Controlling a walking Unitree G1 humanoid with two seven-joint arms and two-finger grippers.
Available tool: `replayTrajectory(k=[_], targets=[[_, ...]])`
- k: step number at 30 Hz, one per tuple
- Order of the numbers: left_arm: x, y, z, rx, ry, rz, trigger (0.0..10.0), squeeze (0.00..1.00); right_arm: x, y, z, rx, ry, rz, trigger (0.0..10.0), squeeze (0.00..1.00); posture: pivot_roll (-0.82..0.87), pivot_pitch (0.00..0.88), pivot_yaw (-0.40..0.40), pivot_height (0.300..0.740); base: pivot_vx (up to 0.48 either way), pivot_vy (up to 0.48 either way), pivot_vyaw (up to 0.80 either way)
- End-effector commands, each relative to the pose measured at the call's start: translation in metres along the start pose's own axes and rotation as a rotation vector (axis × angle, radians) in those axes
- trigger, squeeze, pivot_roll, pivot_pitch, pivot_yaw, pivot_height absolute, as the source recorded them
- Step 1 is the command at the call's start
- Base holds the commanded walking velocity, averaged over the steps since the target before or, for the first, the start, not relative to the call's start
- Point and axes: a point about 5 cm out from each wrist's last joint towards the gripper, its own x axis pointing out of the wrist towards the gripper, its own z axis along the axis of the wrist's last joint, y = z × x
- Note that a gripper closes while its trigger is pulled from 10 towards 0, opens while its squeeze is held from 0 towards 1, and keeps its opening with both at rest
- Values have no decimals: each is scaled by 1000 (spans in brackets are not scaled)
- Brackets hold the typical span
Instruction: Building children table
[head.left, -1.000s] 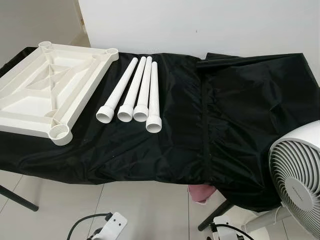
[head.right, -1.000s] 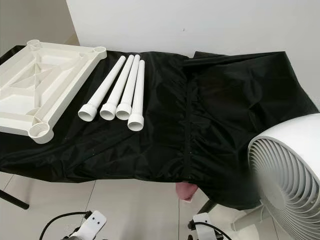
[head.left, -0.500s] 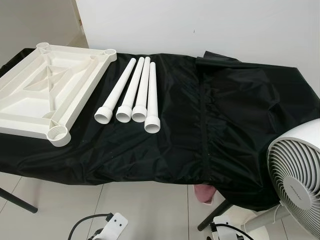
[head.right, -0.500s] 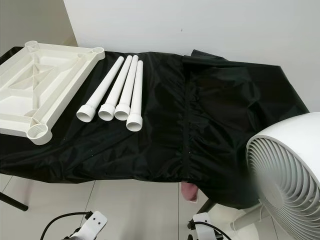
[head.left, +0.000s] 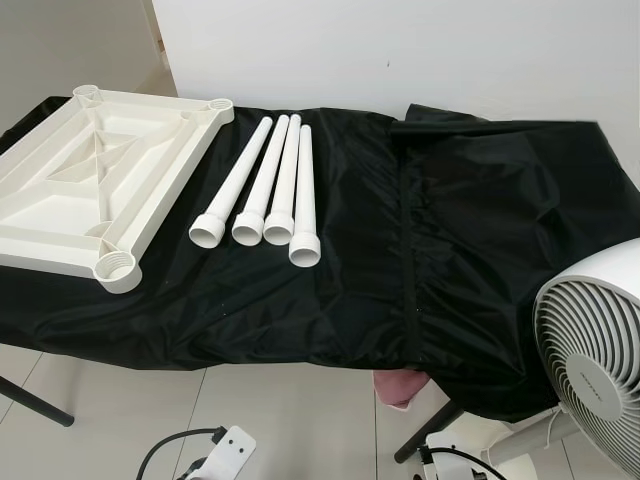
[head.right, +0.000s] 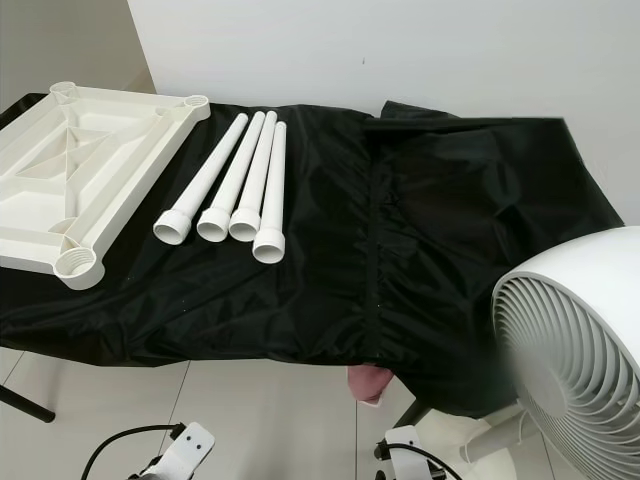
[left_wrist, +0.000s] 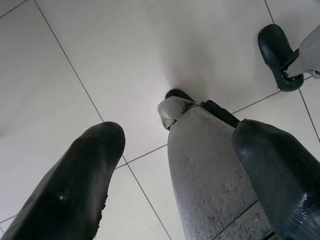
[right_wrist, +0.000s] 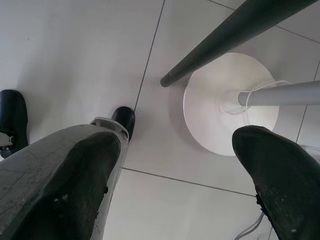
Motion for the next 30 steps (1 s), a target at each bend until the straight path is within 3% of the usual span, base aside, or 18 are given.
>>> replayTrajectory(k=[1, 30], targets=[[-1, -5, -11, -11, 43, -2, 10000, 0, -4, 12, -16, 4, 66, 36, 10000, 0, -92, 24, 30, 740, 0, 0, 0], [-1, -3, -10, -18, 48, 4, 10000, 0, -3, 16, -14, -22, 70, 52, 10000, 0, -77, 0, 23, 740, 0, 0, 0]])
